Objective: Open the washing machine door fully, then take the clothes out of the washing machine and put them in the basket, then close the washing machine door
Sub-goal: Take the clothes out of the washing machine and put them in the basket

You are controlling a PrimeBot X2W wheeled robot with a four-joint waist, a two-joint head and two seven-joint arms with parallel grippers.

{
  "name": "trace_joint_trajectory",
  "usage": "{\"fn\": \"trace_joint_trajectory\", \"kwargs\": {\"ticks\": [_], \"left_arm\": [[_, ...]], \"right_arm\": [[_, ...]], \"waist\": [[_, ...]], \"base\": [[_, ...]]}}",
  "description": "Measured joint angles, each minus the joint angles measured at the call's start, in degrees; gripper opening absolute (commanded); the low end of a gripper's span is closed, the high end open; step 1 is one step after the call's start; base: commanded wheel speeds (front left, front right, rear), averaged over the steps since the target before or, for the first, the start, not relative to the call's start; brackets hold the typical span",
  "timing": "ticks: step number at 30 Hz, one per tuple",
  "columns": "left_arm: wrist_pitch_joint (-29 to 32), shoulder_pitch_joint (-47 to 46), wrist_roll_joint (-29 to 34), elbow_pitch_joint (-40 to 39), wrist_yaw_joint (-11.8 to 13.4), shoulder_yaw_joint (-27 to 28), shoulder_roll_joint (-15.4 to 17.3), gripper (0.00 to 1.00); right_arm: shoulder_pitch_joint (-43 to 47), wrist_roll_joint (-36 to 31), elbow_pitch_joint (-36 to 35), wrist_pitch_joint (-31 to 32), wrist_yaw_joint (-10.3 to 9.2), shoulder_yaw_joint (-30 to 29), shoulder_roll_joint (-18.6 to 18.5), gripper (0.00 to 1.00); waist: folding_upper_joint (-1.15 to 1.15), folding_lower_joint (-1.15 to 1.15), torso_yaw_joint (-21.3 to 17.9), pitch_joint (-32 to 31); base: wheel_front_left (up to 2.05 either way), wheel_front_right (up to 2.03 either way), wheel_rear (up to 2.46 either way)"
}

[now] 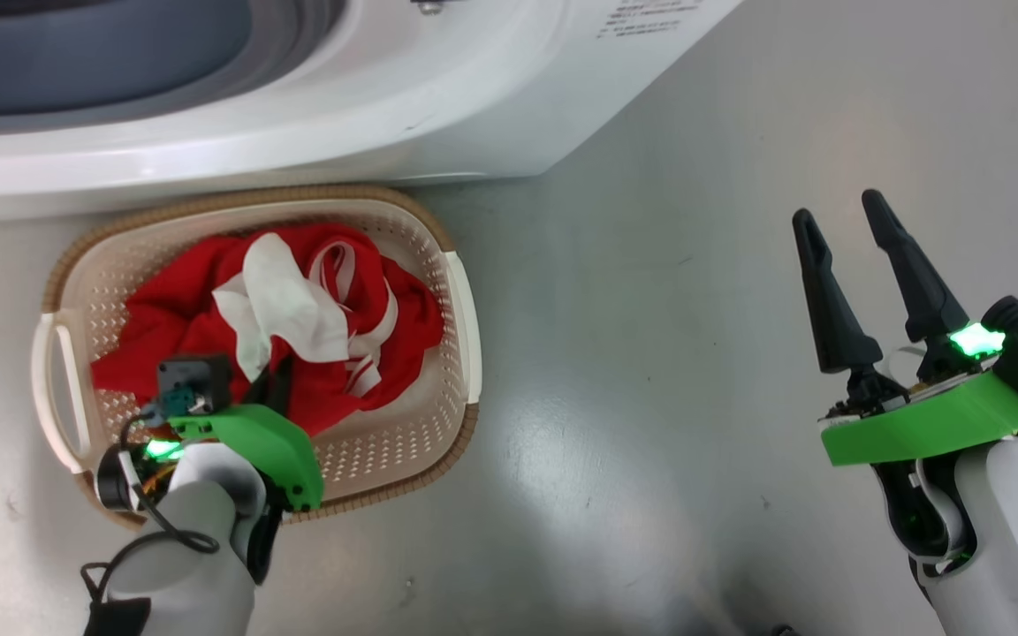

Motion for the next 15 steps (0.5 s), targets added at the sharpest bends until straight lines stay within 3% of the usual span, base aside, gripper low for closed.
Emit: {"fn": "trace_joint_trajectory", "kwargs": {"ticks": [8, 9, 11, 12, 13, 15], "left_arm": [[0.00, -1.98, -0.64, 0.35, 0.51, 2.89, 0.09, 0.00], [0.00, -1.99, -0.64, 0.37, 0.51, 2.99, 0.09, 0.26], [0.00, -2.00, -0.63, 0.46, 0.51, 3.15, 0.09, 0.50], [0.00, -2.01, -0.62, 0.46, 0.51, 3.22, 0.09, 0.80], [0.00, -2.02, -0.62, 0.45, 0.51, 3.32, 0.09, 0.99], [0.00, -2.03, -0.60, 0.42, 0.49, 3.52, 0.09, 1.00]], "right_arm": [[-1.03, 0.00, -0.09, 0.00, 0.00, 0.00, 0.03, 1.00], [-1.14, 0.00, -0.09, 0.00, 0.00, 0.00, 0.04, 1.00], [-1.26, 0.00, -0.05, 0.00, 0.00, -0.02, 0.03, 1.00], [-1.35, 0.00, -0.04, 0.00, 0.00, -0.03, 0.03, 1.00], [-1.41, 0.00, -0.04, 0.00, 0.00, -0.03, 0.03, 1.00], [-1.41, 0.00, 0.03, 0.00, 0.00, -0.04, 0.03, 1.00]], "waist": [[0.00, 0.00, -0.51, 1.60], [0.00, 0.00, -0.49, 1.64], [0.00, 0.00, -0.40, 1.62], [0.00, 0.00, -0.33, 1.57], [0.00, 0.00, -0.25, 1.51], [0.00, 0.00, -0.08, 1.34]], "base": [[0.00, 0.00, 0.00], [0.00, 0.00, 0.00], [0.00, 0.00, 0.00], [0.00, 0.00, 0.00], [0.00, 0.00, 0.00], [0.00, 0.00, 0.00]]}}
